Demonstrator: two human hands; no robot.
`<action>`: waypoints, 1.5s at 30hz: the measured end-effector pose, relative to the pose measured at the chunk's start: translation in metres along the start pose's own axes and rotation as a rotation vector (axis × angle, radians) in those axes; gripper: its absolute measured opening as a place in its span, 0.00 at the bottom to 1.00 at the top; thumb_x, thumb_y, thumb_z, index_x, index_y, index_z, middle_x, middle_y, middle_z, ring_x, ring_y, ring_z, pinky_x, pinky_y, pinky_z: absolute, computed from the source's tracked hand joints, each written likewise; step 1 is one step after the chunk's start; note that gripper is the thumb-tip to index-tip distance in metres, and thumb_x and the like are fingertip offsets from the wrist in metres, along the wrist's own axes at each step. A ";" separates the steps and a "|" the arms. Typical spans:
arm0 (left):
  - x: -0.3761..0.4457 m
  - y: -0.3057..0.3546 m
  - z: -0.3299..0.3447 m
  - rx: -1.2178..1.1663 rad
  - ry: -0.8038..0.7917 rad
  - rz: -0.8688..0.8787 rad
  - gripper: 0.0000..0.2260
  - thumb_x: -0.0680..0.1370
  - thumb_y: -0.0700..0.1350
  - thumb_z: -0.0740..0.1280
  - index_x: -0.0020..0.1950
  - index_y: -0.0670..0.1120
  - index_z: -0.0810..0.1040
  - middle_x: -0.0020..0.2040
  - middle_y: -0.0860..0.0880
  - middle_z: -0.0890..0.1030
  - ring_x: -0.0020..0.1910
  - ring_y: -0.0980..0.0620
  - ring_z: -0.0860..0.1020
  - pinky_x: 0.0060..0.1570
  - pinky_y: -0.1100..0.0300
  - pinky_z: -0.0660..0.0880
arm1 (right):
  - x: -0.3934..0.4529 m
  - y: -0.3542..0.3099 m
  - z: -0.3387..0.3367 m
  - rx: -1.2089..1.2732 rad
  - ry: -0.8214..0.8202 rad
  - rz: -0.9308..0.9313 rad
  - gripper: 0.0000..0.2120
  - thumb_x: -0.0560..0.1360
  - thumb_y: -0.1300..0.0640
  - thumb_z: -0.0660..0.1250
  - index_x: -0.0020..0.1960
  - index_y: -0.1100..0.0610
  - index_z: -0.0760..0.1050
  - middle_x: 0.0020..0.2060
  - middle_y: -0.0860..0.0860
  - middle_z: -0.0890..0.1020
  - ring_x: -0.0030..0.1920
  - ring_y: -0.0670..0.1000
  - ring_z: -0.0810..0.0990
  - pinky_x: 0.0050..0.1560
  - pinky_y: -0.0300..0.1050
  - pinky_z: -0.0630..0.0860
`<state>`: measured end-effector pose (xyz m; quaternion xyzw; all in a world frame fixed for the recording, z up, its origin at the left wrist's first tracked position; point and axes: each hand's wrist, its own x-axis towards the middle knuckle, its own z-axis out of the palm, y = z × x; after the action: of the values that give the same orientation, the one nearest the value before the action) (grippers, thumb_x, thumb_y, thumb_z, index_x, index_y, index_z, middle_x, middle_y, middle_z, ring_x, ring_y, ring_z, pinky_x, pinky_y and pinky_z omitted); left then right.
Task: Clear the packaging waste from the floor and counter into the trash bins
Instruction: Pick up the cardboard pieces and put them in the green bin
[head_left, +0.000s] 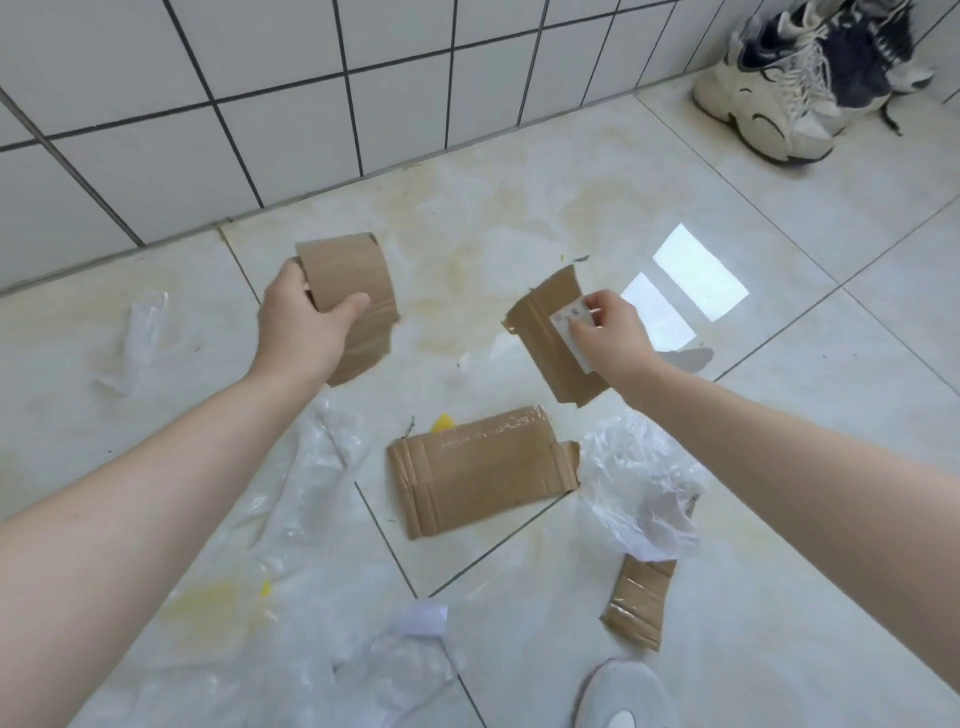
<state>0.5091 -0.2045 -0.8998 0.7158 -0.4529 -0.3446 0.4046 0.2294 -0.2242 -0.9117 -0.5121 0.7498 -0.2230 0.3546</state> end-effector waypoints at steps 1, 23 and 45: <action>-0.007 0.002 0.006 -0.025 -0.060 -0.020 0.16 0.73 0.46 0.73 0.58 0.46 0.74 0.53 0.47 0.81 0.51 0.48 0.80 0.54 0.50 0.77 | 0.001 0.010 -0.007 -0.046 0.025 0.038 0.13 0.78 0.59 0.56 0.61 0.57 0.70 0.52 0.53 0.77 0.49 0.54 0.77 0.48 0.50 0.77; -0.075 -0.039 0.121 0.929 -0.864 0.377 0.19 0.70 0.58 0.72 0.57 0.51 0.78 0.63 0.51 0.64 0.63 0.47 0.61 0.61 0.54 0.66 | 0.052 0.094 -0.067 -1.013 -0.235 -0.039 0.11 0.71 0.64 0.57 0.53 0.60 0.65 0.55 0.57 0.71 0.61 0.61 0.65 0.56 0.53 0.63; -0.080 -0.011 0.080 0.445 -0.412 0.283 0.12 0.68 0.46 0.77 0.45 0.46 0.76 0.49 0.50 0.70 0.44 0.51 0.72 0.45 0.62 0.66 | 0.011 0.067 -0.071 -0.746 0.014 -0.251 0.12 0.75 0.64 0.57 0.58 0.60 0.64 0.51 0.59 0.72 0.46 0.61 0.72 0.46 0.52 0.67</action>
<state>0.4160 -0.1487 -0.9341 0.6320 -0.6843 -0.3151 0.1820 0.1321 -0.2114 -0.9160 -0.6920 0.7133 0.0198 0.1092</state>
